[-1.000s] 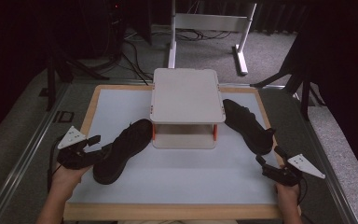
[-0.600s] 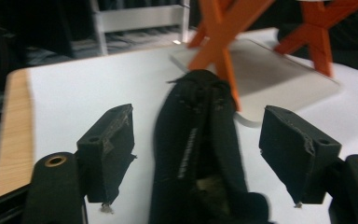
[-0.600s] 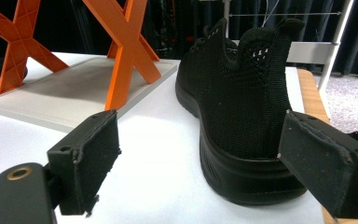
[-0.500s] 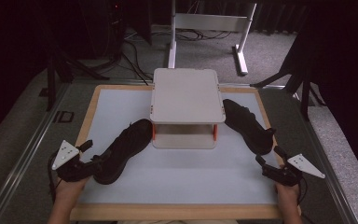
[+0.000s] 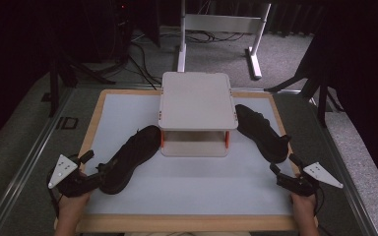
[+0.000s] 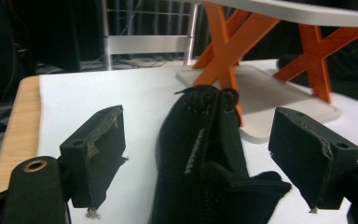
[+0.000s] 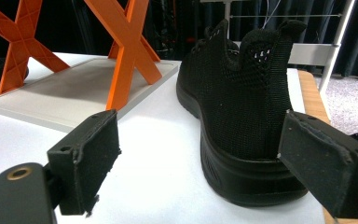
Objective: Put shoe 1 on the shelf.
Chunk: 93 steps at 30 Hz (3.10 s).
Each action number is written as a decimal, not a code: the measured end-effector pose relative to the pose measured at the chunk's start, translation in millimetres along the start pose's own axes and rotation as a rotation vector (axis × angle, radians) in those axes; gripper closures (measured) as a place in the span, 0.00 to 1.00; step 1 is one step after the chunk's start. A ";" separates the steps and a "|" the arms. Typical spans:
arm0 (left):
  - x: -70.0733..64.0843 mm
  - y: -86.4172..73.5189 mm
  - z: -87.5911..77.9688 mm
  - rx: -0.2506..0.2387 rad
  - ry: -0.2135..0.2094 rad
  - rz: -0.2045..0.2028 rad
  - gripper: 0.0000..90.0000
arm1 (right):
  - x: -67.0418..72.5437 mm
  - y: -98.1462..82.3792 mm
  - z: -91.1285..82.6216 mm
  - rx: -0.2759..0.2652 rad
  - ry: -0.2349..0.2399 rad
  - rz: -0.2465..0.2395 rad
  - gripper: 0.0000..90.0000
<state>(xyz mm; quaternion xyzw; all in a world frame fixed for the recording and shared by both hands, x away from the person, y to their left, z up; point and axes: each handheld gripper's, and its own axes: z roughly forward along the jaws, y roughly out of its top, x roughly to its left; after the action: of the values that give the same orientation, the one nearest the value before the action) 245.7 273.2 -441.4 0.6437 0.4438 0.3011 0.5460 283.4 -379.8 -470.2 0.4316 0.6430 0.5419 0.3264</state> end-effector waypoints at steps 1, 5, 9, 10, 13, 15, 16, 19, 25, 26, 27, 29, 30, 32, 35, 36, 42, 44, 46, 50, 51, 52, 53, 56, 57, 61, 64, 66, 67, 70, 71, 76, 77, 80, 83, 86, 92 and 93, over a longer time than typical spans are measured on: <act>0.5 -1.4 0.6 0.001 -0.024 -0.010 0.21 | 0.0 0.0 0.1 0.000 -0.001 0.000 0.13; -1.0 -8.0 4.6 0.021 -0.021 -0.010 0.21 | -0.2 0.0 0.1 0.000 -0.002 0.003 0.13; 1.5 -14.8 10.6 0.043 -0.037 -0.026 0.21 | -0.3 -0.1 0.1 -0.001 -0.002 0.003 0.13; 2.1 -16.7 11.6 0.047 -0.033 -0.028 0.21 | -0.2 -0.1 0.1 0.000 -0.002 0.003 0.13; 4.0 -22.4 14.4 0.061 -0.044 -0.042 0.21 | -0.3 -0.2 0.2 0.000 -0.002 0.003 0.13; 4.8 -26.6 15.5 0.071 -0.049 -0.049 0.23 | -0.2 -0.2 0.3 -0.001 -0.003 0.002 0.13; 4.6 -28.6 15.6 0.079 -0.043 -0.049 0.24 | -0.1 -0.2 0.3 -0.001 -0.002 0.002 0.13; 4.2 -33.2 15.9 0.093 -0.057 -0.047 0.29 | 0.1 -0.3 0.3 -0.001 -0.003 0.000 0.13; 1.8 -37.0 15.7 0.098 -0.080 -0.048 0.46 | 0.3 -0.3 0.3 -0.002 -0.003 -0.001 0.13; 1.6 -37.8 15.7 0.096 -0.079 -0.051 0.46 | 0.4 -0.4 0.5 -0.001 -0.004 -0.004 0.13; 1.0 -38.7 15.7 0.091 -0.075 -0.048 0.46 | 0.5 -0.4 0.5 -0.002 -0.004 -0.004 0.13; 0.1 -39.9 15.7 0.090 -0.074 -0.045 0.46 | 0.5 -0.4 0.6 -0.002 -0.005 -0.003 0.13; -0.6 -40.2 15.8 0.088 -0.071 -0.039 0.47 | 0.5 -0.5 0.6 -0.003 -0.005 -0.004 0.13; -0.6 -41.5 15.5 0.086 -0.067 -0.038 0.51 | 0.5 -0.5 0.8 -0.001 -0.005 -0.005 0.13; -2.1 -42.9 15.5 0.079 -0.058 -0.031 0.57 | 1.1 -0.7 1.3 0.001 -0.007 -0.008 0.13; -3.2 -42.8 14.9 0.069 -0.058 -0.027 0.62 | 1.3 -0.8 1.4 0.000 -0.008 -0.010 0.13; -7.9 -43.6 15.3 0.062 -0.031 -0.018 0.86 | 1.7 -0.9 1.9 0.000 -0.010 -0.013 0.13; -10.3 -43.8 15.2 0.052 -0.009 -0.026 0.90 | 1.7 -1.0 1.8 -0.003 -0.010 -0.013 0.13; -11.2 -43.4 14.7 0.036 0.000 -0.042 0.92 | 1.6 -1.0 1.9 -0.004 -0.013 -0.012 0.13; -14.7 -38.3 9.9 -0.016 0.022 -0.098 0.93 | 1.1 -0.9 1.3 -0.006 -0.016 -0.009 0.13; -16.0 -37.6 9.0 -0.027 0.026 -0.097 0.93 | 1.0 -1.0 1.3 -0.007 -0.018 -0.008 0.13; -18.1 -36.5 7.6 -0.036 0.032 -0.095 0.93 | 1.1 -1.0 1.4 -0.006 -0.019 -0.008 0.13; -20.1 -34.7 5.7 -0.048 0.041 -0.097 0.93 | 1.1 -1.0 1.6 -0.005 -0.019 -0.008 0.13; -27.9 -29.2 1.5 -0.057 0.090 -0.071 0.93 | 1.6 -1.1 2.0 -0.005 -0.019 -0.012 0.13; -30.4 -27.6 0.2 -0.057 0.109 -0.064 0.93 | 1.9 -1.1 2.0 -0.005 -0.020 -0.013 0.13; -40.0 -25.9 -7.6 -0.071 0.137 -0.058 0.93 | 2.4 -1.3 2.2 -0.005 -0.021 -0.018 0.13; -51.1 -25.7 -14.4 -0.089 0.148 -0.054 0.93 | 2.3 -1.4 2.2 -0.005 -0.023 -0.019 0.13; -59.9 -24.3 -19.0 -0.097 0.153 -0.034 0.93 | 2.2 -1.3 2.2 -0.005 -0.023 -0.017 0.13; -63.4 -22.9 -21.0 -0.096 0.150 -0.036 0.93 | 2.3 -1.4 2.2 -0.005 -0.025 -0.017 0.13; -73.2 -18.7 -26.7 -0.104 0.140 -0.042 0.93 | 2.4 -1.4 2.2 -0.006 -0.024 -0.020 0.13; -76.1 -17.2 -28.7 -0.108 0.136 -0.050 0.93 | 2.4 -1.4 2.1 -0.006 -0.024 -0.019 0.13; -93.2 -12.0 -36.1 -0.097 0.134 -0.042 0.93 | 2.2 -1.5 1.9 -0.008 -0.024 -0.018 0.13; -96.5 -12.0 -37.0 -0.099 0.131 -0.041 0.93 | 2.3 -1.5 1.9 -0.008 -0.025 -0.019 0.13; -104.2 -11.7 -35.3 -0.104 0.102 -0.045 0.93 | 2.5 -1.5 1.9 -0.009 -0.024 -0.021 0.13; -112.3 -11.0 -27.9 -0.085 0.093 -0.020 0.93 | 2.6 -1.5 1.2 -0.016 -0.028 -0.022 0.13; -118.6 -12.1 -19.0 -0.068 0.085 -0.017 0.93 | 2.4 -1.2 -0.5 -0.033 -0.029 -0.020 0.13; -130.5 -12.9 0.6 -0.047 0.058 -0.015 0.93 | 1.5 -1.3 -1.8 -0.049 -0.039 -0.016 0.13; -132.5 -12.3 4.1 -0.045 0.055 -0.012 0.93 | 1.7 -1.3 -1.9 -0.051 -0.039 -0.019 0.13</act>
<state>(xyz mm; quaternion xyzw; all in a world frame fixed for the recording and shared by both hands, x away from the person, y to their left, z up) 190.1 152.3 -441.4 0.6201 0.4557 0.3250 0.5497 280.8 -379.1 -471.0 0.4276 0.6267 0.5463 0.3549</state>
